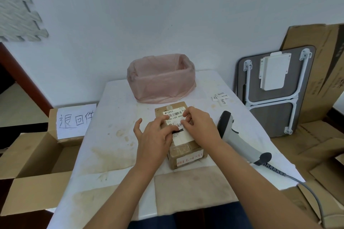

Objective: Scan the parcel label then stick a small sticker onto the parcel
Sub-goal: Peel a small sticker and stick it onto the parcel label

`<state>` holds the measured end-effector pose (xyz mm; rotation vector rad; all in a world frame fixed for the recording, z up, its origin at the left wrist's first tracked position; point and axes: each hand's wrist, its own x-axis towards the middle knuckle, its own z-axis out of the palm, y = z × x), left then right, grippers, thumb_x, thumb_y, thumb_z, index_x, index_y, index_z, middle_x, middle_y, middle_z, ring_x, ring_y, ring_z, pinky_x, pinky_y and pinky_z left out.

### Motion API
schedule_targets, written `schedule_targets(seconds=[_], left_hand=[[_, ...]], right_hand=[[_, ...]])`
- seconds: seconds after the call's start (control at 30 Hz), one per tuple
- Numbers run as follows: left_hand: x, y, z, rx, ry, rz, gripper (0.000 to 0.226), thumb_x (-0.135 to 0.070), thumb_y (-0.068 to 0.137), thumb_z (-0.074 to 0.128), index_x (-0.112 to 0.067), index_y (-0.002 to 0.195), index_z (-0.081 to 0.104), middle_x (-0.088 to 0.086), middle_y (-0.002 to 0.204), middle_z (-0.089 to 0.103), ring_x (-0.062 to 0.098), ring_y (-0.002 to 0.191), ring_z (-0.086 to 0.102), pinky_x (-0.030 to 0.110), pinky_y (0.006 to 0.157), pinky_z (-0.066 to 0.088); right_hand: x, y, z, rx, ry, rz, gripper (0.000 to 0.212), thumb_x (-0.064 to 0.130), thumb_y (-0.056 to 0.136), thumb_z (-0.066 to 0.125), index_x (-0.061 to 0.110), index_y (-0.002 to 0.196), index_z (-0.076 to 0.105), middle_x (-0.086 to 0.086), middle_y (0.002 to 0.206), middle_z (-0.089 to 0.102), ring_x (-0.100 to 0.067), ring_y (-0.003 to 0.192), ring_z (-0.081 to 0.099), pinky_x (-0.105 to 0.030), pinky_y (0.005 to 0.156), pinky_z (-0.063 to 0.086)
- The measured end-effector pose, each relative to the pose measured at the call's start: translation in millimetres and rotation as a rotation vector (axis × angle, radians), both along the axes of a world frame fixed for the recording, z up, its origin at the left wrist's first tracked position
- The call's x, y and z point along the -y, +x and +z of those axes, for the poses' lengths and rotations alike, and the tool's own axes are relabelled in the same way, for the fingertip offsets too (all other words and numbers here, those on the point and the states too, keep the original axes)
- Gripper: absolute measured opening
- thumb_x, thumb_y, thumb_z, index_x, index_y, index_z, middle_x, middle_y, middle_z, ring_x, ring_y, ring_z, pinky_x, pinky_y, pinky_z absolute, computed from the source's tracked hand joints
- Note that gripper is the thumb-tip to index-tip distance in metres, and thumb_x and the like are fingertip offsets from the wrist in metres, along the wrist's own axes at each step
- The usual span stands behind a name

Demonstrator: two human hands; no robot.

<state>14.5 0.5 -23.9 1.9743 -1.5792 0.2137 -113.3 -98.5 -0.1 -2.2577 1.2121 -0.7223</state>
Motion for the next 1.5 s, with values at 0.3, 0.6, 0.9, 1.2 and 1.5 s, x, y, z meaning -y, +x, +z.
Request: schedule_targets(seconds=[0.3, 0.6, 0.9, 1.2, 1.5], left_hand=[[-4, 16, -1, 0.290, 0.005, -0.161, 0.027, -0.021, 0.090, 0.050, -0.032, 0.106, 0.069, -0.007, 0.122, 0.065, 0.022, 0.102, 0.066, 0.065, 0.106, 0.023], [-5, 23, -4, 0.432, 0.128, -0.194, 0.041, -0.022, 0.092, 0.034, -0.036, 0.119, 0.060, -0.021, 0.130, 0.061, 0.025, 0.116, 0.059, 0.062, 0.106, 0.022], [-6, 22, 0, 0.395, 0.235, -0.189, 0.039, -0.029, 0.095, 0.024, -0.040, 0.118, 0.054, -0.017, 0.135, 0.059, 0.023, 0.119, 0.056, 0.066, 0.105, 0.026], [-6, 22, 0, 0.370, 0.254, -0.191, 0.039, -0.031, 0.096, 0.024, -0.039, 0.121, 0.053, -0.015, 0.137, 0.058, 0.022, 0.122, 0.055, 0.067, 0.105, 0.026], [-6, 21, 1, 0.316, 0.263, -0.186, 0.038, -0.034, 0.097, 0.023, -0.041, 0.120, 0.052, -0.015, 0.138, 0.058, 0.022, 0.124, 0.053, 0.068, 0.106, 0.025]], right_hand=[[-3, 0, -4, 0.020, -0.020, -0.014, 0.016, 0.023, 0.090, 0.059, 0.017, 0.104, 0.057, 0.002, 0.089, 0.062, -0.016, 0.079, 0.058, -0.037, 0.076, 0.051], [-6, -3, -5, 0.049, -0.059, -0.033, 0.027, 0.021, 0.090, 0.060, 0.019, 0.115, 0.052, 0.002, 0.100, 0.053, -0.010, 0.074, 0.048, -0.032, 0.073, 0.049], [-14, -10, -9, 0.078, -0.133, 0.012, 0.022, 0.012, 0.094, 0.048, 0.018, 0.112, 0.060, 0.001, 0.104, 0.052, -0.015, 0.076, 0.055, -0.027, 0.068, 0.044], [-20, -9, -11, -0.055, -0.182, 0.076, 0.036, 0.002, 0.092, 0.048, 0.016, 0.119, 0.067, -0.005, 0.110, 0.049, -0.020, 0.103, 0.047, -0.028, 0.083, 0.046], [-23, -9, -8, -0.063, -0.171, 0.002, 0.034, 0.006, 0.093, 0.048, 0.011, 0.121, 0.066, -0.006, 0.108, 0.049, -0.020, 0.103, 0.048, -0.035, 0.081, 0.051]])
